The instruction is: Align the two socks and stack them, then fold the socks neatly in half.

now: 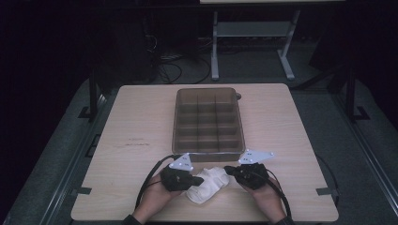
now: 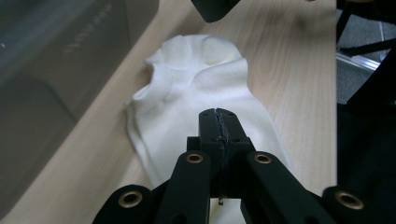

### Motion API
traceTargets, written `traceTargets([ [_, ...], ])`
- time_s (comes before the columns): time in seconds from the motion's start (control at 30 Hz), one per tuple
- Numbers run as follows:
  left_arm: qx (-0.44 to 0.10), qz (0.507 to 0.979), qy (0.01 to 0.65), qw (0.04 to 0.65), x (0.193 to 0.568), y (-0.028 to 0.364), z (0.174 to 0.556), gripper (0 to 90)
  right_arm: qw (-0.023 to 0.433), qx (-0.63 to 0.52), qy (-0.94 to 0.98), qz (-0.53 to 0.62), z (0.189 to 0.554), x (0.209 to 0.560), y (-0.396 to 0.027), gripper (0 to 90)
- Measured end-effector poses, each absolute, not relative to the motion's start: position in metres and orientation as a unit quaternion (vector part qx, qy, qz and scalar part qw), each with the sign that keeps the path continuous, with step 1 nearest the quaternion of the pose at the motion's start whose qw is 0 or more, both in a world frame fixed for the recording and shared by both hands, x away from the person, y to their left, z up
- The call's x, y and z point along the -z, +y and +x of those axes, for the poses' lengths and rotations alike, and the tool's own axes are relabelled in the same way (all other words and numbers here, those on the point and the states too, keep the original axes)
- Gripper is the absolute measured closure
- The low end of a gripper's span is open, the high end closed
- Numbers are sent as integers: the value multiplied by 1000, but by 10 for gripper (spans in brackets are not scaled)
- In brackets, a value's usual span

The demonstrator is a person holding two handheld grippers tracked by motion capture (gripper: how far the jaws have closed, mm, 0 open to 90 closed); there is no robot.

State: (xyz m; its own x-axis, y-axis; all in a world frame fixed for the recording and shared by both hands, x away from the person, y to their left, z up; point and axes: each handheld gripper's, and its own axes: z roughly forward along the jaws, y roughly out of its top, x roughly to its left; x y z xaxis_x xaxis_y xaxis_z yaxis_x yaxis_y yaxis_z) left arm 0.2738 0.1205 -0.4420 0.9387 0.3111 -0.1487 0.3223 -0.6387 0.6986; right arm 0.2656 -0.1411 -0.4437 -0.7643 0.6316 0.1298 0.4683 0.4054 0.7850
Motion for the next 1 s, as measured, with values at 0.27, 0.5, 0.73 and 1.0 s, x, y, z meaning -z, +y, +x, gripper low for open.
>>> traceTargets([
  [0.27, 4, 917, 170, 361, 457, 104, 272, 900, 79, -431, 839, 322, 264, 449, -132, 898],
  [0.5, 4, 918, 169, 359, 460, 105, 272, 900, 62, -411, 848, 328, 271, 464, -120, 898],
  [0.73, 8, 918, 168, 358, 461, 108, 271, 900, 90, -385, 860, 323, 272, 471, -117, 900],
  [1.0, 13, 917, 170, 361, 461, 106, 269, 900, 110, -380, 857, 331, 279, 472, -119, 900],
])
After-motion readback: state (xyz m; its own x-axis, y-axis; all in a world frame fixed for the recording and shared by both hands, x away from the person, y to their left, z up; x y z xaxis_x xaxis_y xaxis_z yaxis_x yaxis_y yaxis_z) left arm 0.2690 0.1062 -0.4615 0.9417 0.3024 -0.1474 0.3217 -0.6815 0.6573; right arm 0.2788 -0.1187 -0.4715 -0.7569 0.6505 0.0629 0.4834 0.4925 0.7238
